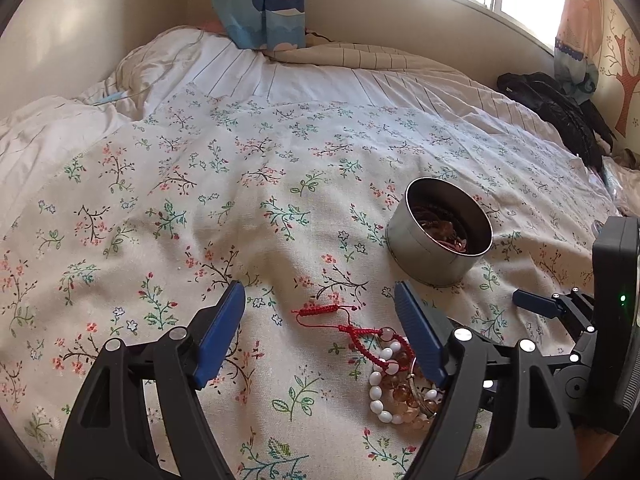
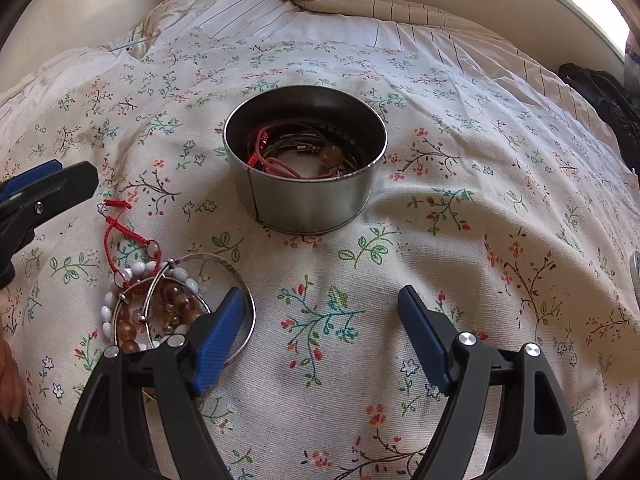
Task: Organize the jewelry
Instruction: 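Bring both tools back to the remaining jewelry beside the tin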
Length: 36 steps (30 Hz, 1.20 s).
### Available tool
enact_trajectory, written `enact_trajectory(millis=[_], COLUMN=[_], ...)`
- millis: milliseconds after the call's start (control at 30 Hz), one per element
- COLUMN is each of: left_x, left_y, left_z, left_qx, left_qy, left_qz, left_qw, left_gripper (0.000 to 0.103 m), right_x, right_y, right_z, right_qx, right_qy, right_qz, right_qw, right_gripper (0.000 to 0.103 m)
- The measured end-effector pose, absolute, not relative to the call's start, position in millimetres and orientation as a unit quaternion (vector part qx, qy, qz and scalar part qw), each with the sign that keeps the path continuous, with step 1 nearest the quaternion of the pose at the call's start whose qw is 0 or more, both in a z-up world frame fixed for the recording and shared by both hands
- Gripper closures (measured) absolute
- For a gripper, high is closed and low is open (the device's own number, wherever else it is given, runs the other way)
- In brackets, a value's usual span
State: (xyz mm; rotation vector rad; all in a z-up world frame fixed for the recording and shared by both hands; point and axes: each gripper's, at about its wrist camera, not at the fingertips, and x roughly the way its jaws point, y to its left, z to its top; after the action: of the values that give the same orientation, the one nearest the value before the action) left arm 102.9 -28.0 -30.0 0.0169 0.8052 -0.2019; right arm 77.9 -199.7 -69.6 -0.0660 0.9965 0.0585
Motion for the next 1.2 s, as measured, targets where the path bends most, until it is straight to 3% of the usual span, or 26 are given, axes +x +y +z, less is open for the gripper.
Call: enact_trajectory(millis=[267, 567, 1133, 1167, 1200], left_x=[104, 101, 112, 113, 113], left_y=[-15, -12, -42, -44, -46], left_z=[-35, -43, -65, -66, -66], left_qx=[-0.003, 0.002, 0.059, 0.062, 0.065], left_qy=[0.406, 0.424, 0.454, 0.453, 0.451], left_qz=[-0.08, -0.079, -0.089, -0.092, -0.097], left_qw=[0.91, 0.902, 0.885, 0.884, 0.885], left_gripper=[0.029, 0.028, 0.028, 0.029, 0.038], right_x=[69, 39, 28, 29, 29], right_y=[-212, -230, -232, -230, -228], right_z=[-69, -62, -52, -51, -51], right_qx=[-0.072, -0.075, 0.045, 0.048, 0.051], right_qy=[0.482, 0.481, 0.459, 0.458, 0.458], right_qz=[-0.03, -0.068, 0.052, 0.063, 0.073], right_qw=[0.873, 0.871, 0.886, 0.885, 0.885], right_gripper=[0.017, 0.016, 0.016, 0.016, 0.016])
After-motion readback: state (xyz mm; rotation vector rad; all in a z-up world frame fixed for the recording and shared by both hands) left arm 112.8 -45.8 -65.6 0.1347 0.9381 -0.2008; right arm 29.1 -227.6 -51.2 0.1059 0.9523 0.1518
